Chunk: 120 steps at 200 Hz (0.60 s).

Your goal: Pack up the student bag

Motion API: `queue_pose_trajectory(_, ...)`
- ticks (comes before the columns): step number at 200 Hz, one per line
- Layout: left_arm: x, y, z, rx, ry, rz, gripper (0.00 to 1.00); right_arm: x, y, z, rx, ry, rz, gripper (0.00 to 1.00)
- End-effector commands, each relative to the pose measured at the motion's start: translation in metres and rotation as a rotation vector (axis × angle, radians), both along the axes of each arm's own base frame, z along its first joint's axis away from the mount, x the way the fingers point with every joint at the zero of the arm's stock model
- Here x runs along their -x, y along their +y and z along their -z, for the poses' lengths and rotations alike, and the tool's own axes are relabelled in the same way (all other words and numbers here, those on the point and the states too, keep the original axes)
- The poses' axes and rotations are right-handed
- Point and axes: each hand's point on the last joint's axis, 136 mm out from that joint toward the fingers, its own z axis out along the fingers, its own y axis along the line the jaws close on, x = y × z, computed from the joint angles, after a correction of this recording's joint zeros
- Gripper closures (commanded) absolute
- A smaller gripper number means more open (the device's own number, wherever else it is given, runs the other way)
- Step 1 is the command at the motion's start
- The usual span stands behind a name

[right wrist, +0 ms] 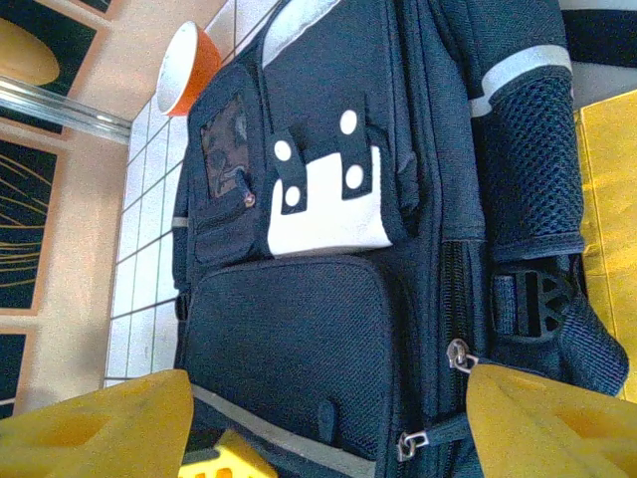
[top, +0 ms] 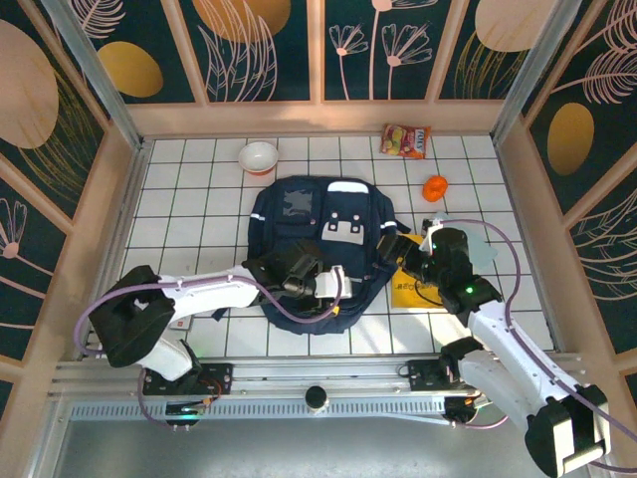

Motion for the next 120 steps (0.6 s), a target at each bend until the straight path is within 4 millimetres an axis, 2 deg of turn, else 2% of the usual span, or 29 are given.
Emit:
queue_pose_trajectory(1,-0.024,-0.012,-0.018,0.059,-0.099,-0.079,0.36,0.001,-0.002,0.0,0.009,-0.019,-0.005,0.27)
queue_pose_trajectory(18,-0.019,-0.017,-0.024,0.104,-0.08,-0.061,0.35,0.002,-0.002,0.002,0.007,-0.018,-0.003,0.27)
queue_pose_trajectory(29,-0.019,-0.018,-0.021,0.104,-0.068,-0.066,0.35,0.002,-0.003,0.004,0.007,-0.015,-0.001,0.27)
queue_pose_trajectory(61,-0.015,-0.009,0.01,0.002,-0.046,-0.048,0.29,0.003,-0.003,0.007,0.011,-0.008,-0.001,0.26)
queue_pose_trajectory(84,-0.009,-0.005,0.021,-0.028,-0.027,-0.017,0.23,0.004,-0.004,0.008,0.017,-0.005,0.001,0.26)
queue_pose_trajectory(97,-0.014,-0.003,0.026,-0.043,-0.047,-0.042,0.21,0.004,-0.005,0.008,0.019,-0.007,0.003,0.26)
queue_pose_trajectory(120,-0.042,0.002,0.034,-0.076,-0.125,-0.173,0.23,0.003,-0.006,0.009,0.023,-0.008,0.008,0.26)
